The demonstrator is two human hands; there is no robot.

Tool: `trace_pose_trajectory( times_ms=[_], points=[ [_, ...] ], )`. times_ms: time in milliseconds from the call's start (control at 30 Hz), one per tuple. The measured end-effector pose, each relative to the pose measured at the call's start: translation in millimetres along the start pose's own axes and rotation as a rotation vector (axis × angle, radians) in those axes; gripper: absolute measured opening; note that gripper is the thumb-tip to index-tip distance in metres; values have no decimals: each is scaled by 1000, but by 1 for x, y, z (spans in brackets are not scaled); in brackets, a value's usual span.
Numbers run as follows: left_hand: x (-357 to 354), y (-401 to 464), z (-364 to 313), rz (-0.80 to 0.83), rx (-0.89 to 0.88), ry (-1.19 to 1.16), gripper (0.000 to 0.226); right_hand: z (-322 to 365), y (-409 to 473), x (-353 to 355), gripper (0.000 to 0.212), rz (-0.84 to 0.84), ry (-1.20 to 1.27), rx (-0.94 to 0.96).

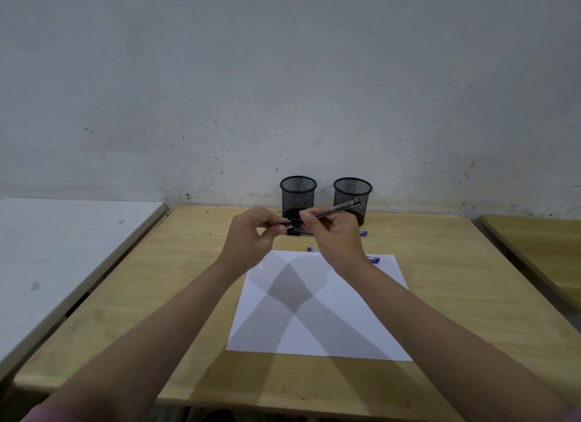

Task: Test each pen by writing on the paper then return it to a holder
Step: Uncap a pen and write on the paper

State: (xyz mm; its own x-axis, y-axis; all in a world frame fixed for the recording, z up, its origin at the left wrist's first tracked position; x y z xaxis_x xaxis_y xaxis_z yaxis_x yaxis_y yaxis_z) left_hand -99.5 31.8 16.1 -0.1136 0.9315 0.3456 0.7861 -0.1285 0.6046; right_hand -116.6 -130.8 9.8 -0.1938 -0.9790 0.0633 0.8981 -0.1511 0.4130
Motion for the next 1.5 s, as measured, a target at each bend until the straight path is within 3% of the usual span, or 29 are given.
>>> trace_pose_trajectory(
  times_ms=[100,167,367,700,900,1100,1200,1500],
  points=[
    [39,-6,35,-126,211,18,12,12,18,47,16,-268,193,-62],
    [69,-19,62,-152,340,60,3,26,29,84,15,-352,316,-59],
    [43,-26,82,-15,442,192,9,23,14,61,7,-202,175,-66],
    [15,-19,114,68,518,270,15,-10,-13,43,13,-233,126,-168],
    [19,-34,94,121,395,250,40,-27,-15,29,13,-225,118,-226],
    [17,-69,76,482,173,342,82,-67,-24,-6,8,-195,107,-407],
    [17,-72,82,549,171,421,101,-78,-30,-12,8,-194,41,-438],
    [13,-74,90,622,236,529,114,-75,-31,-9,6,-125,-32,-406]
  ],
)
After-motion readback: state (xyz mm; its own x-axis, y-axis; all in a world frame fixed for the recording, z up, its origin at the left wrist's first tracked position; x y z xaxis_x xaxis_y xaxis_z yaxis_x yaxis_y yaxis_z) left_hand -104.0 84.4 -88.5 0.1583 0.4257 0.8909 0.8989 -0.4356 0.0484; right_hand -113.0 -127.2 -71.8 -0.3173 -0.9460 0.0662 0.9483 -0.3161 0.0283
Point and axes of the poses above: each hand's wrist, its own y-axis towards the middle knuckle, its own x-axis out of the back of the hand, z = x × y, the point moved 6 cm from there along y, towards the middle knuckle, and after that the axes turned 4 degrees about -y, right-handed, at the moved point
